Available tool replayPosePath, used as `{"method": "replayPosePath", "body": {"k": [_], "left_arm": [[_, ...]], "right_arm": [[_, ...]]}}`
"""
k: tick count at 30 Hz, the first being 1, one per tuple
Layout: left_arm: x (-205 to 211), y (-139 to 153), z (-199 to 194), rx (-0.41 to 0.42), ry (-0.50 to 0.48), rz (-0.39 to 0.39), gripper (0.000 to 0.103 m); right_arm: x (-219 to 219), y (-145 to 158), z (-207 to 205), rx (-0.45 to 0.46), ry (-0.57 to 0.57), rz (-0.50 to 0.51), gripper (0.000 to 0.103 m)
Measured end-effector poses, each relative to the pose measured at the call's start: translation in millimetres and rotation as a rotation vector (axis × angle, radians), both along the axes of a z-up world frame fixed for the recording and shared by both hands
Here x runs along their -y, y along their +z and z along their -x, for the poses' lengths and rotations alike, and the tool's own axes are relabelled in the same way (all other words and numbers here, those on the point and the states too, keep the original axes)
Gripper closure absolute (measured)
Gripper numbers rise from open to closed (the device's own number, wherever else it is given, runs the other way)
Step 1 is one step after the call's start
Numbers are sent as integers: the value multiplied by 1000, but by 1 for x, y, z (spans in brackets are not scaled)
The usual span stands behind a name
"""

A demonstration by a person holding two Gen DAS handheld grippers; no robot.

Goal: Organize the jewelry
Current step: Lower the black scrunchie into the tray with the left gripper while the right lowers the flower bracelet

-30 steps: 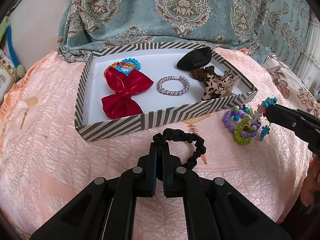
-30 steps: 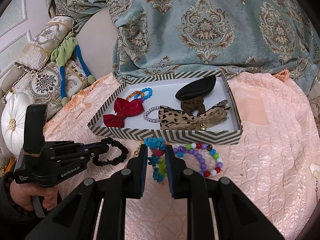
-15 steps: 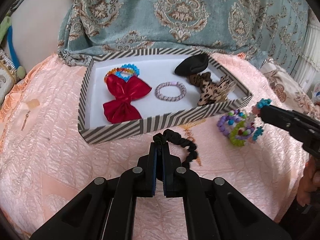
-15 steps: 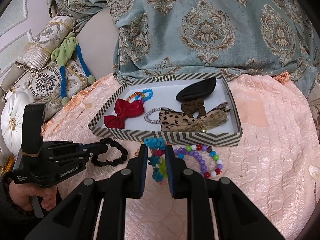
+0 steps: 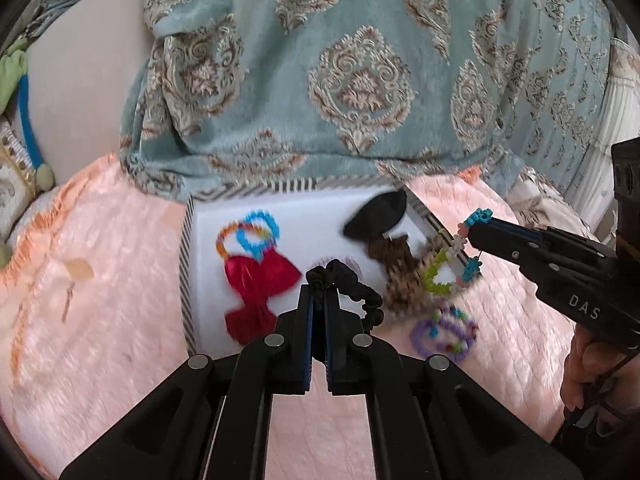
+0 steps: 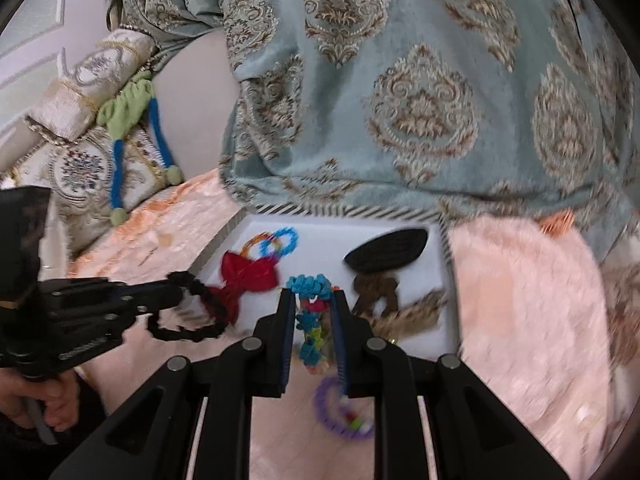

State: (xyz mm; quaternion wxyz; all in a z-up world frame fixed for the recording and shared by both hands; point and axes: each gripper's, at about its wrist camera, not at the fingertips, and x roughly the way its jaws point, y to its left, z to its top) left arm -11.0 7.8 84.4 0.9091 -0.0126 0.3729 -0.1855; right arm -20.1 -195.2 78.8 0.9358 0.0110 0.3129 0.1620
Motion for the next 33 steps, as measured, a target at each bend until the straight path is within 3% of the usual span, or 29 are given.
{"method": "replayPosePath", "body": {"k": [7,17,24,33], "left_arm": [[11,-4,-56,-29,25,19,103],[45,-50,-125,-105,40,-11,103],[39,-75,-147,-182,63,-30,103],[41,-80,-148,-185,46,-72,103]], "right_arm": [[-3,4,-56,-11,-125,44,85],[-5,-44,-116,-98,-199,110,85],[-6,-72,-138,-183,-245,198,85],[-5,-90,-149,-235,-280,223,85]]}}
